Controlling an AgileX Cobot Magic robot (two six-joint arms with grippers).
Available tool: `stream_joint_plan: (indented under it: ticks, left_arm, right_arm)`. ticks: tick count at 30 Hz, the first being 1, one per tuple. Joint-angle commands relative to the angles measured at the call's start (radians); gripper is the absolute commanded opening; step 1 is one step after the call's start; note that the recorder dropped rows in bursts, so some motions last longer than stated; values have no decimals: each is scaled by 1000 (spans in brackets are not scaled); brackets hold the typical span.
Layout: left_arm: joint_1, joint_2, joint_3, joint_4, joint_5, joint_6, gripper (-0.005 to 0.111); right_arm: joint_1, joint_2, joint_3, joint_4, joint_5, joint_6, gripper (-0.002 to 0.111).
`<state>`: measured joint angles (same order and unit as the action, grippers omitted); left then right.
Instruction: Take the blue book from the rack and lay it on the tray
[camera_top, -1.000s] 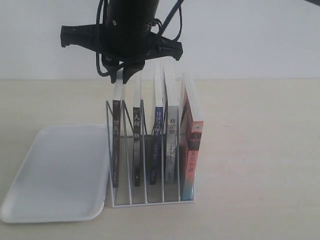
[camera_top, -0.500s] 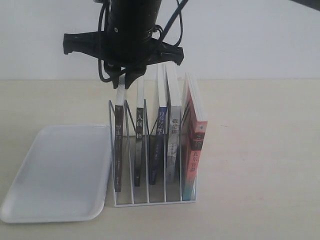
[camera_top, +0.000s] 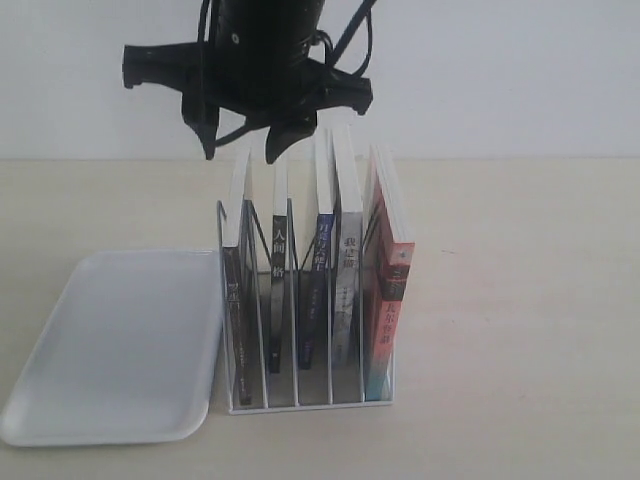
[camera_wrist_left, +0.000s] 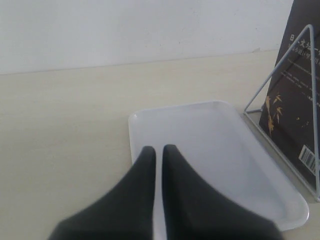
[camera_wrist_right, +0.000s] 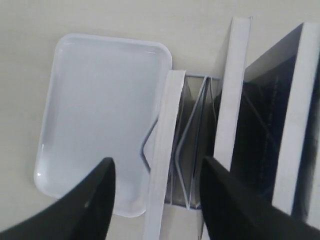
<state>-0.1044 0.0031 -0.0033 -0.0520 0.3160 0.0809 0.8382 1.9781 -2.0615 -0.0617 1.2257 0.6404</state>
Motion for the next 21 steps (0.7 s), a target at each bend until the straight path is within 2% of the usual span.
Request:
stream_joint_plan:
  ticks: [1,9,14,18,21]
  left_arm:
    - [4,-3,3,1,-2,-7,5]
    - [4,-3,3,1,-2,-7,5]
    - [4,-3,3,1,-2,-7,5]
    - [4,-3,3,1,-2,-7,5]
    - [4,-3,3,1,-2,-7,5]
  right_arm:
    - [-1,-104,-4,-97,-5,-4,50]
    - [-1,-206,16,-172,-5,-48,50]
    - [-4,-222,98,-183,-5,-47,50]
    - [-4,-222,183,-269,-5,-26,50]
    - [-37,-222,216,-264,-5,-15,50]
